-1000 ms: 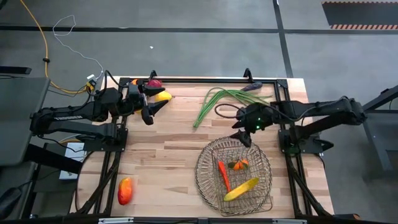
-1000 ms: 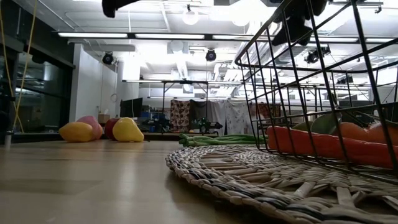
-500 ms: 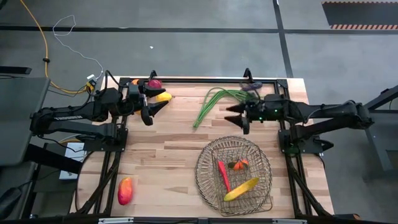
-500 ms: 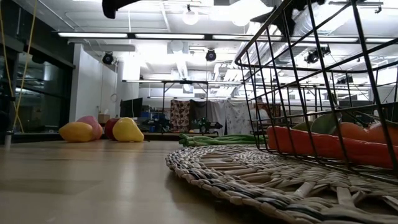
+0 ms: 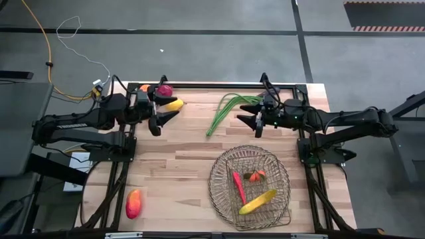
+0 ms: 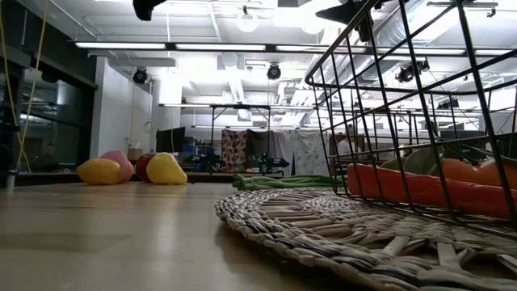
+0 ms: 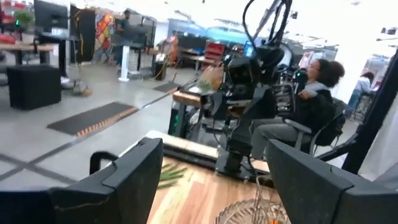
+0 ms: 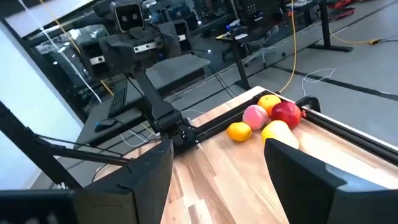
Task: Build produce basket
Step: Put the lemon into the wire basket
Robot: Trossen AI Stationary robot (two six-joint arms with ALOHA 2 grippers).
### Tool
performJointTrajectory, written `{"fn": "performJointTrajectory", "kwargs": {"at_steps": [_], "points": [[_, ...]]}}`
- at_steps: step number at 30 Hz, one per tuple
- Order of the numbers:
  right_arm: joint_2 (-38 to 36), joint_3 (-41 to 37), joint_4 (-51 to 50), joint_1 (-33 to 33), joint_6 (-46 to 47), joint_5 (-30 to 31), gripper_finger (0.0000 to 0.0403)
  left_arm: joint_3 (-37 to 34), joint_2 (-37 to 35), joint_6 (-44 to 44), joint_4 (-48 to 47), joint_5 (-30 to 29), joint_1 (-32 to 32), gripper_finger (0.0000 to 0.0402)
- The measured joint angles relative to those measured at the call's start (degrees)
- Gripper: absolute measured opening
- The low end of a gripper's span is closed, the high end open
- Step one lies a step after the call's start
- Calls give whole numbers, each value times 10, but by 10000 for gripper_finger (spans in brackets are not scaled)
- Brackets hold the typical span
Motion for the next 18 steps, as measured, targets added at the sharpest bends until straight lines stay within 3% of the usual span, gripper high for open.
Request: {"fn": "performJointTrajectory", "kwargs": {"at_steps": [5,12,18], "points": [[0,0,-2,0,22,29,245,28,28,-54,-67,-96,5,273],[0,0,-22,-9,44,43,245,98,159,-98,-223,-73,26,273],[0,0,-56,-14,91,40,245,111,238,-207,-427,-169,71,273]]}}
